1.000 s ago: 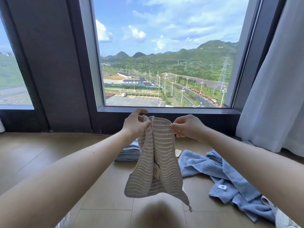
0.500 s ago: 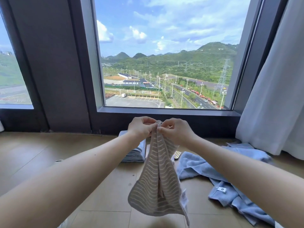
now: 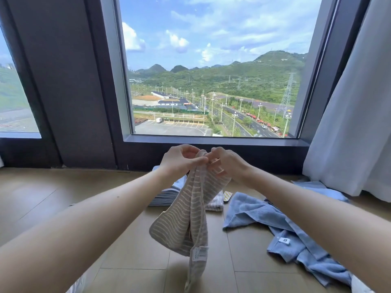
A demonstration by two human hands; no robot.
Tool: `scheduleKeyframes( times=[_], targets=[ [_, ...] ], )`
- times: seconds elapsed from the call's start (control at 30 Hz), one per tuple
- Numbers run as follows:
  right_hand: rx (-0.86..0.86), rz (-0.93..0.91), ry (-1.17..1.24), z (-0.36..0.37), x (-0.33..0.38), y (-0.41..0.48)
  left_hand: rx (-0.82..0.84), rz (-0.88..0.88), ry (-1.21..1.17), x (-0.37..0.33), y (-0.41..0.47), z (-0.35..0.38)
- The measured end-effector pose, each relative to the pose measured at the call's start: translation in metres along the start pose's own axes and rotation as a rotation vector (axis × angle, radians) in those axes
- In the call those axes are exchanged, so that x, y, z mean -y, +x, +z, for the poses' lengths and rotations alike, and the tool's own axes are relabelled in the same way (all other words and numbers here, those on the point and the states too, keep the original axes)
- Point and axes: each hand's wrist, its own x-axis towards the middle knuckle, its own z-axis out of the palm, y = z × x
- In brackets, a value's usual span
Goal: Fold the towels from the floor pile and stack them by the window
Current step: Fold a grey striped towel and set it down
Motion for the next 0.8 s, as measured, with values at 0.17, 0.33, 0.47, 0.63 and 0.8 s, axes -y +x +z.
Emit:
scheduleKeyframes(
  times=[0.17, 0.33, 0.47, 0.63, 0.8],
  targets=[
    [-0.089, -0.095, -0.158, -0.014, -0.004, 0.003, 0.002, 0.016, 0.068, 0.003, 0.000, 0.001],
    [-0.083, -0.145, -0.385, -0.032, -0.020, -0.002, -0.004, 0.049, 0.017, -0.002, 0.003, -0.002],
    [-0.151, -0.196, -0.389, -0.040, -0.024, -0.002, -0.030, 0.071, -0.004, -0.004, 0.002, -0.003],
    [-0.094, -0.195, -0.572, -0.045, -0.031, 0.001, -0.026, 0.078, -0.043, -0.006, 0.002, -0.005],
    [-0.078, -0.170, -0.650, -0.050, -0.031, -0.002, -0.040, 0.067, -0.088, -0.006, 0.001, -0.011]
  ],
)
